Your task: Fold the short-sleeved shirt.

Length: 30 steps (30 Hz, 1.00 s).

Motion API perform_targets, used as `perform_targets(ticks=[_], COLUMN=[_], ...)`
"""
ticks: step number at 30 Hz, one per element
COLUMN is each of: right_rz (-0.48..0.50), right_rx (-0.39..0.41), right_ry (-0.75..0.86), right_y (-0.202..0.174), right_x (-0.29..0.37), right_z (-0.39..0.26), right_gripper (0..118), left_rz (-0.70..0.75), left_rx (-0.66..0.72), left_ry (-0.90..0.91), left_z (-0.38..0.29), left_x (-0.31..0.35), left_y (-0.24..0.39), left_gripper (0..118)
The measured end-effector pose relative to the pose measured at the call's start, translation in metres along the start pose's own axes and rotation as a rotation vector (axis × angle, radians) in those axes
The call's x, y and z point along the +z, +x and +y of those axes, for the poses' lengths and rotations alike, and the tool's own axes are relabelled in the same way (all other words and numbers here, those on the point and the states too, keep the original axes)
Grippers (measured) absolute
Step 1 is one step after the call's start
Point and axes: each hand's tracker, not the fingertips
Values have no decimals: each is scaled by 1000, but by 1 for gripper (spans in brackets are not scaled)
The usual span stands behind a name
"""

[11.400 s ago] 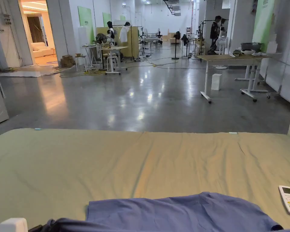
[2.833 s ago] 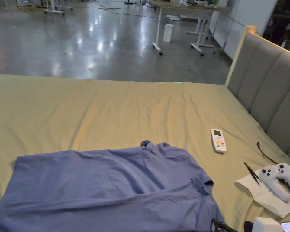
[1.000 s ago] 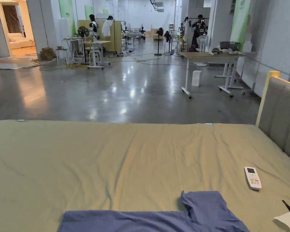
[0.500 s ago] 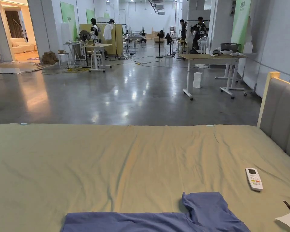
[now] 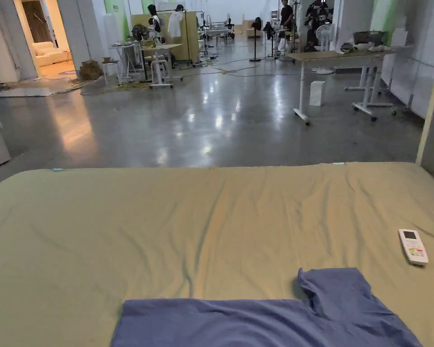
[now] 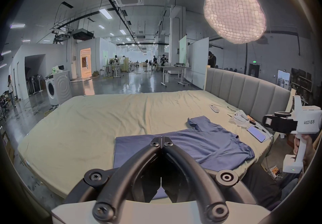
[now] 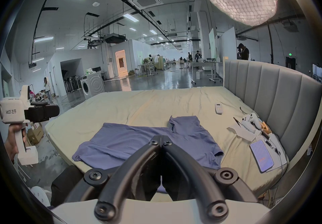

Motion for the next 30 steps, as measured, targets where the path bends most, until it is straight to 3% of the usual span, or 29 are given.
perform_targets(ticks=[6, 7, 8, 9, 10, 12, 14, 17, 19, 22, 25, 28, 30], right_rz=[-8, -14, -20, -26, -31, -46, -40, -38, -85, -123, -140, -143, -142], right_rx=[-48, -53, -59, -67, -73, -90, -144, -241, -242, -236, -239, -237, -242], right_ry=[-81, -96, -108, -121, -133, -161, -187, -192, -214, -235, -261, -269, -272], right_y=[13, 16, 18, 21, 24, 31, 39, 52, 58, 63, 66, 69, 73], right_x=[-20, -23, -26, -30, -32, -38, -42, -42, -44, -43, -44, -46, -52], right_z=[-19, -22, -25, -28, -30, -35, -38, -43, -47, -50, -53, -54, -53], right_gripper=[0, 0, 0, 0, 0, 0, 0, 0, 0, 0, 0, 0, 0], left_rz=[0, 24, 35, 66, 86, 57, 107, 157, 174, 177, 201, 181, 191], left_rx=[189, 218, 223, 229, 233, 269, 298, 278, 207, 213, 203, 71, 22], left_ry=[-184, -194, -219, -250, -287, -370, -451, -538, -568, -631, -653, -665, -691], left_z=[-4, -6, -9, -13, -16, -29, -39, -48, -51, -58, -71, -62, -62], left_x=[-91, -115, -138, -164, -187, -244, -287, -338, -355, -377, -392, -385, -390], left_y=[-62, -74, -86, -98, -109, -133, -149, -162, -155, -154, -153, -137, -127], left_gripper=[1, 9, 31, 31, 39, 66, 76, 76, 76, 72, 51, 16, 13])
